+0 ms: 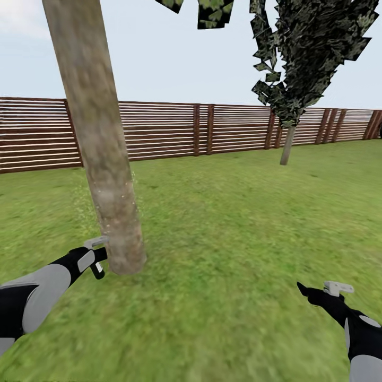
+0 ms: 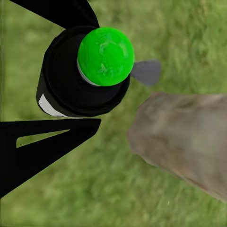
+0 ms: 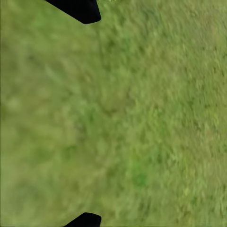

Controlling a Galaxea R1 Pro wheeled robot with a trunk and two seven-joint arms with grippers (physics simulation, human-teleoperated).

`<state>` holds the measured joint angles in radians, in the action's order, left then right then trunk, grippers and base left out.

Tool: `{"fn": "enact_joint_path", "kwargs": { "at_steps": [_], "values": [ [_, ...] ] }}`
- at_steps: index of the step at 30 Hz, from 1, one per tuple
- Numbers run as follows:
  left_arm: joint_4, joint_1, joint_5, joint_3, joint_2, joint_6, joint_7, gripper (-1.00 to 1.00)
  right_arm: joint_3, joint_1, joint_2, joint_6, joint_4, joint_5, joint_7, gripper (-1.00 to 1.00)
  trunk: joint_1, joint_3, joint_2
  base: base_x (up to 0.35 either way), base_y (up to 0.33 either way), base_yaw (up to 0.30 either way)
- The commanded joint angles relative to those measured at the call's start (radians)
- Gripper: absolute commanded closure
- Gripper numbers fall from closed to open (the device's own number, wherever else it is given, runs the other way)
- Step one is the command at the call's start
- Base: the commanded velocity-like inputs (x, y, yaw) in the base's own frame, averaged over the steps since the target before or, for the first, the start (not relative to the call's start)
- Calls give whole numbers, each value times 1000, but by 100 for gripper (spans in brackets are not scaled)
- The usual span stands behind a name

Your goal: In the garden, pick up the pesticide atomizer on the floor and spray pesticide onto both trees until each tree trunk is fully covered.

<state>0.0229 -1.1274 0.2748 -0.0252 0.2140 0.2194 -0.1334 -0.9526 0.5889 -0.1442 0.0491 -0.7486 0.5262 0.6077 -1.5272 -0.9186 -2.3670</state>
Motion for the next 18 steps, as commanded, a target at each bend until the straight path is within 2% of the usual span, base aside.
{"fn": "enact_joint_path", "kwargs": {
  "at_steps": [1, 5, 7, 9, 11, 14, 16, 18],
  "values": [
    [0, 0, 0, 1, 0, 0, 0, 100, 0, 0, 0, 0, 0, 0, 0, -100, 0, 0, 0, 168, -293, 249],
    [17, 0, -2, 4, -13, -9, -3, 100, 0, 0, 0, 0, -3, 0, 1, -100, 0, 0, 0, 65, -93, 67],
    [113, -1, -4, 2, -16, 17, -17, 100, -1, 0, 0, 0, -2, 0, 1, -100, 0, 0, 0, 6, -8, 6],
    [204, -1, -5, 1, -15, 126, -36, 100, -1, 0, -1, 0, -2, -1, 1, -100, 0, 0, 0, 1, -2, 1],
    [355, -2, -6, 2, -13, 313, -67, 100, -2, 0, -4, 0, 0, -1, 1, -100, 0, 0, 0, 0, 0, 0],
    [380, -2, -6, 1, 10, 348, -73, 100, -2, 0, -5, 0, 0, -2, 1, -100, 0, 0, 0, 0, 0, 0],
    [383, -5, -7, 1, 35, 353, -75, 100, -2, 0, -5, 0, 0, -2, 2, -100, 0, 0, 0, 0, 0, 0],
    [383, -7, -17, 1, 43, 355, -76, 100, -2, 0, -4, 0, 0, -2, 2, -100, 0, 0, 0, 0, 0, 0]
  ]
}}
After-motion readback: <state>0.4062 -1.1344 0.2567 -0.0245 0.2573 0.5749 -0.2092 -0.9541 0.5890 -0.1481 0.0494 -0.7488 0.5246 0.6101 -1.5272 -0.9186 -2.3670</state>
